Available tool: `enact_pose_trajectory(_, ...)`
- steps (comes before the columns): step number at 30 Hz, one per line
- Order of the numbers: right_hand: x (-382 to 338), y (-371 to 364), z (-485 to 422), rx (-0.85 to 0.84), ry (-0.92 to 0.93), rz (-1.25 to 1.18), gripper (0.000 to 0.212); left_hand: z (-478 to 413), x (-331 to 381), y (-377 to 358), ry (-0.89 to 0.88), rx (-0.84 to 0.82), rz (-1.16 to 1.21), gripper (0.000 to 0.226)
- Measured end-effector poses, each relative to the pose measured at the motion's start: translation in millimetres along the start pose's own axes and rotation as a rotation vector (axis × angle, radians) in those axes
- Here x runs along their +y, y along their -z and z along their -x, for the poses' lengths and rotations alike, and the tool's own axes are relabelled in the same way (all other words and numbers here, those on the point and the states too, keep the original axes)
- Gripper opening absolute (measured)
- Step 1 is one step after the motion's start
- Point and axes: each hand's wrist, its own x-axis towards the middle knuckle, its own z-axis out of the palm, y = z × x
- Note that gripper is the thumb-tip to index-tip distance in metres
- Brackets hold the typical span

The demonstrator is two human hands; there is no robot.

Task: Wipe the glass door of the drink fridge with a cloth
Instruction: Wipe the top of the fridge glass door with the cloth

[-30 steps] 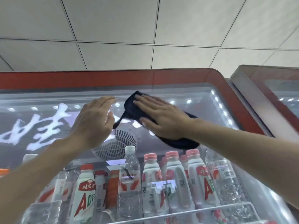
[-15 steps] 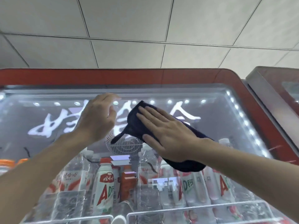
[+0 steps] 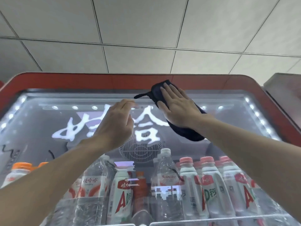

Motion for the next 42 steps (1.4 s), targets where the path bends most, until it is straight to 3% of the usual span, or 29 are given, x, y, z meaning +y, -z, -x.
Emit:
enact_pose_trajectory(4,-46,-13,68,-0.019,0.369,0.012,0.069,12,-9,20,0.036,0.097,0.041,0.046)
enact_pose_trajectory(7,-39,-9,54,-0.046,0.468,0.006,0.068,17,-23,31,0.006,0.045,-0.065,0.048)
enact_pose_trajectory(13,-34,-5,-23,-0.018,0.197,0.026,0.065,21,-36,27,-0.085,0.024,-0.169,0.042)
enact_pose_trajectory(19,-58,-9,-15,-0.009,0.039,-0.013,0.067,21,-39,29,-0.078,0.017,-0.082,0.042)
enact_pose_trajectory(21,-75,-13,8,-0.015,0.059,-0.027,0.069,22,-43,38,0.001,0.063,0.008,0.043)
enact_pose_trajectory(23,-90,-17,39,-0.011,0.2,-0.016,0.071,23,-54,49,0.083,0.099,0.008,0.045)
enact_pose_trajectory(27,-85,-17,57,-0.04,0.418,-0.01,0.069,29,-72,52,0.032,0.023,-0.151,0.043)
enact_pose_trajectory(34,-68,-9,-34,0.003,0.124,0.003,0.064,31,-74,50,0.024,0.014,-0.165,0.044)
enact_pose_trajectory(42,-84,-11,-26,-0.01,0.065,-0.03,0.067,34,-69,51,0.038,0.028,-0.14,0.044)
